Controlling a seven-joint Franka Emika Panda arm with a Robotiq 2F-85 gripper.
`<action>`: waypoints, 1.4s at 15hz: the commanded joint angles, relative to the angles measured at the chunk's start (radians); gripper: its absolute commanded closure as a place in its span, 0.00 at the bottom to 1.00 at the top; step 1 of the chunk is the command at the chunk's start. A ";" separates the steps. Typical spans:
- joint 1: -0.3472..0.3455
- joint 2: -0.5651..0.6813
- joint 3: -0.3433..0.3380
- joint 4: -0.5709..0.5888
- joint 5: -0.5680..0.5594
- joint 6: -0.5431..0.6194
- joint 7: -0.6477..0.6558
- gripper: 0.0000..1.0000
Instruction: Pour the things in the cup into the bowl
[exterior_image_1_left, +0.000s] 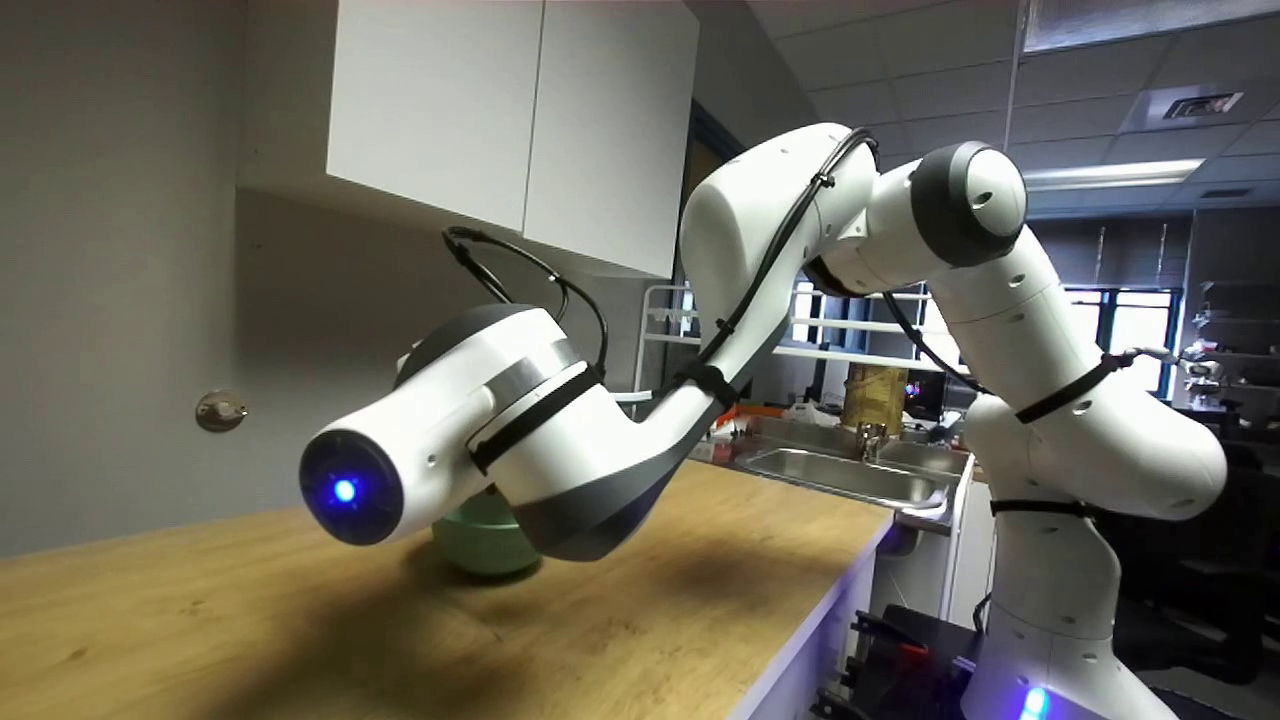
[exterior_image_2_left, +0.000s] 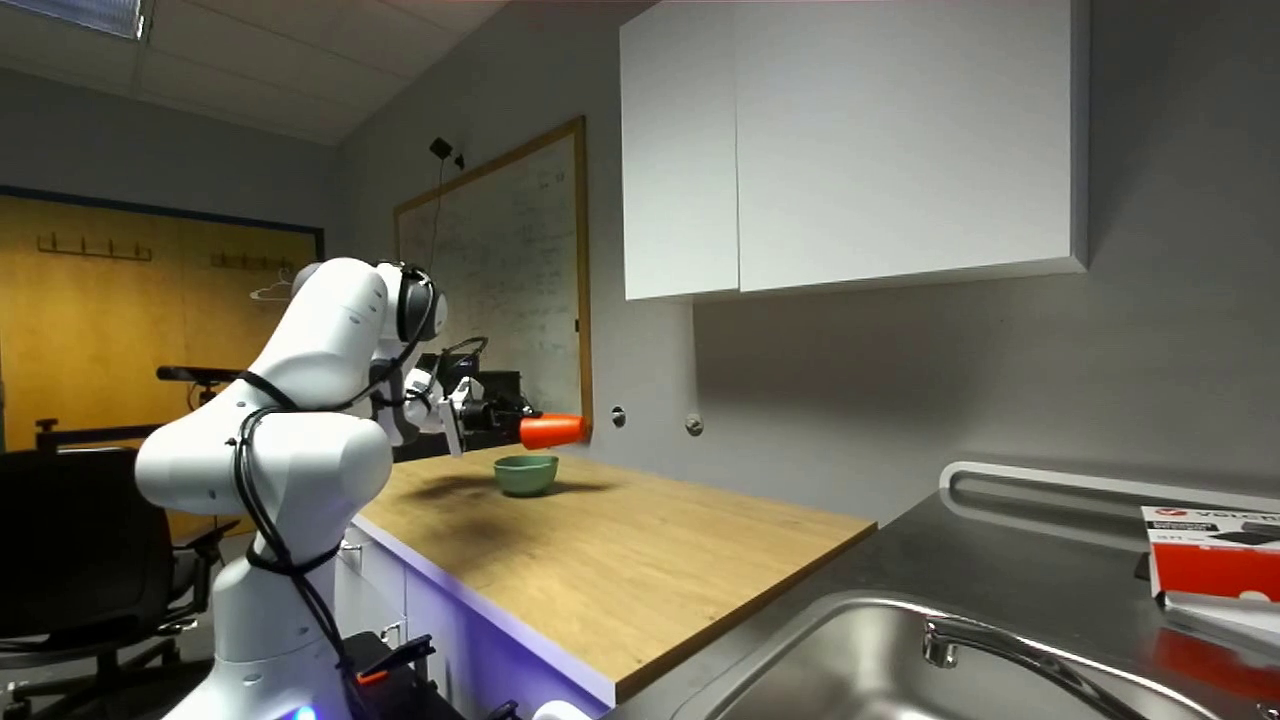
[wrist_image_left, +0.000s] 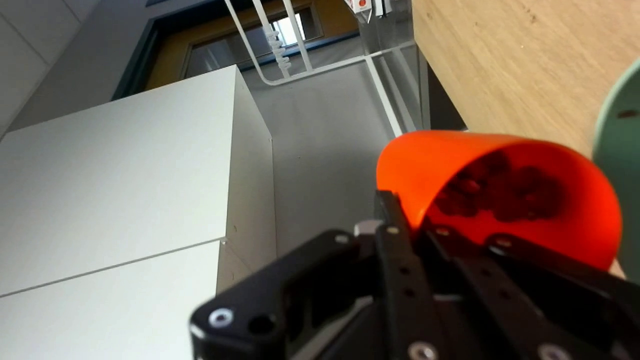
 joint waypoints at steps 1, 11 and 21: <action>0.012 0.012 -0.007 0.036 -0.028 -0.031 -0.021 0.99; 0.007 0.010 -0.017 0.007 -0.102 -0.078 -0.004 0.99; 0.005 0.032 -0.015 0.007 -0.160 -0.122 -0.002 0.99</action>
